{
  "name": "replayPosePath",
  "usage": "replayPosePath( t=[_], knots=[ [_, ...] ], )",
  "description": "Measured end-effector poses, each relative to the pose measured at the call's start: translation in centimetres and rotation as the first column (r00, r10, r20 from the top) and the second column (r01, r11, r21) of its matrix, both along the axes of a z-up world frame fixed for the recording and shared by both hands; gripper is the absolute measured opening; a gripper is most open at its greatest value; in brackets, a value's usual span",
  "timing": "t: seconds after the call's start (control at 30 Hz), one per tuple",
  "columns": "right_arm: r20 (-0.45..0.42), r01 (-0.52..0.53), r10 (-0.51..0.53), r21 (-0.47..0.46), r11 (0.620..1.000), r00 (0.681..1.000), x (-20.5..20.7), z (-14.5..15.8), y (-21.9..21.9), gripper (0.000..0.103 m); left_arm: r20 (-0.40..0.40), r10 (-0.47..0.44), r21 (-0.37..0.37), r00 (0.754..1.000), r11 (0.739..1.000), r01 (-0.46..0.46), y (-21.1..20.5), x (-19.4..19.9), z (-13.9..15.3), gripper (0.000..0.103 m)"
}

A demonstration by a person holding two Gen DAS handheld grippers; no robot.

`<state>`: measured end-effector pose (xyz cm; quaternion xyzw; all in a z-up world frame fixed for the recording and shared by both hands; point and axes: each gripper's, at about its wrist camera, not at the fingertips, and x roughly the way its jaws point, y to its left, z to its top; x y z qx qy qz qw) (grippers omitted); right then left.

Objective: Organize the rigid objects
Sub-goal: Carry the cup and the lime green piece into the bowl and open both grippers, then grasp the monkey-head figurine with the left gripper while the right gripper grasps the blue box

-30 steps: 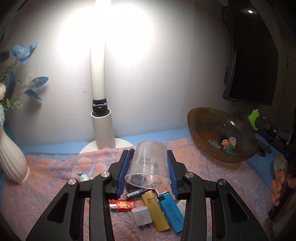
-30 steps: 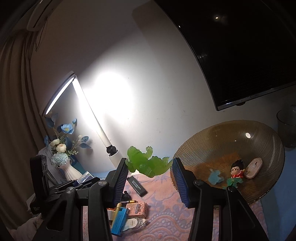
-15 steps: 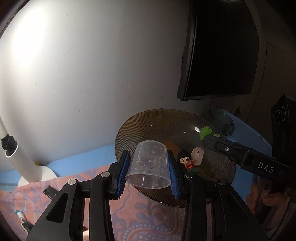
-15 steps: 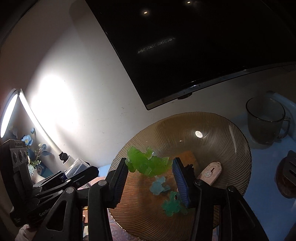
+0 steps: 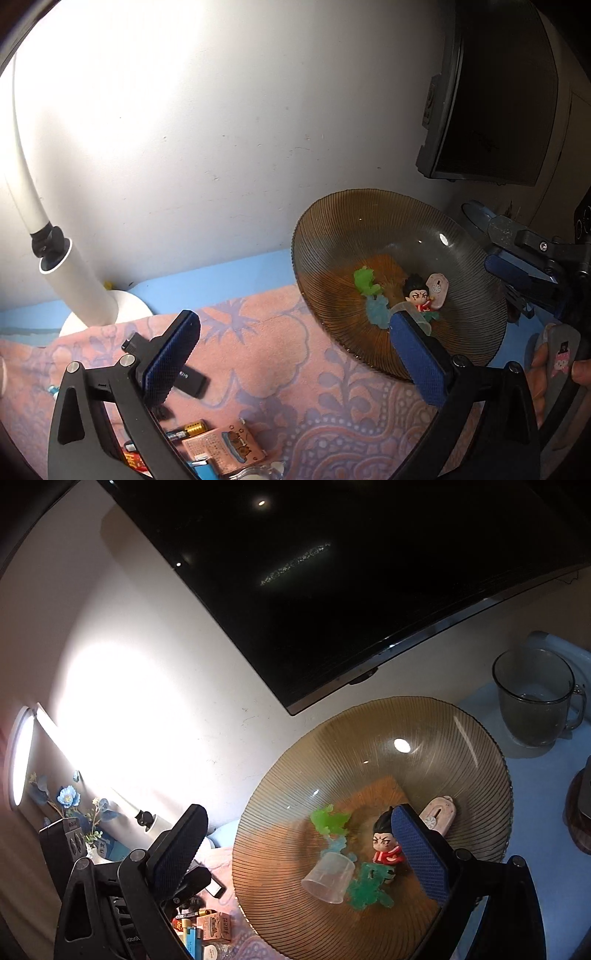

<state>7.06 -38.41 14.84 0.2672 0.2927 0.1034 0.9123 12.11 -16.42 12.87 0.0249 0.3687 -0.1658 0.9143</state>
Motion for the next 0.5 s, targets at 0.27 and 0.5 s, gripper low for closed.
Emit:
replayPosePath(
  t=[0.27, 0.5],
  knots=[
    [0.059, -0.17, 0.174, -0.069, 0.983, 0.983, -1.1, 1.1, 7.8, 0.1, -0.02, 0.153, -0.017, 0.988, 0.988, -0.154, 8.1, -1.2, 0.0, 0.102],
    [0.049, -0.289, 0.294, -0.096, 0.953, 0.954, -2.7, -0.4, 15.2, 0.1, -0.013, 0.314, 0.023, 0.949, 0.949, -0.314, 15.9, -2.8, -0.7, 0.102]
  ],
)
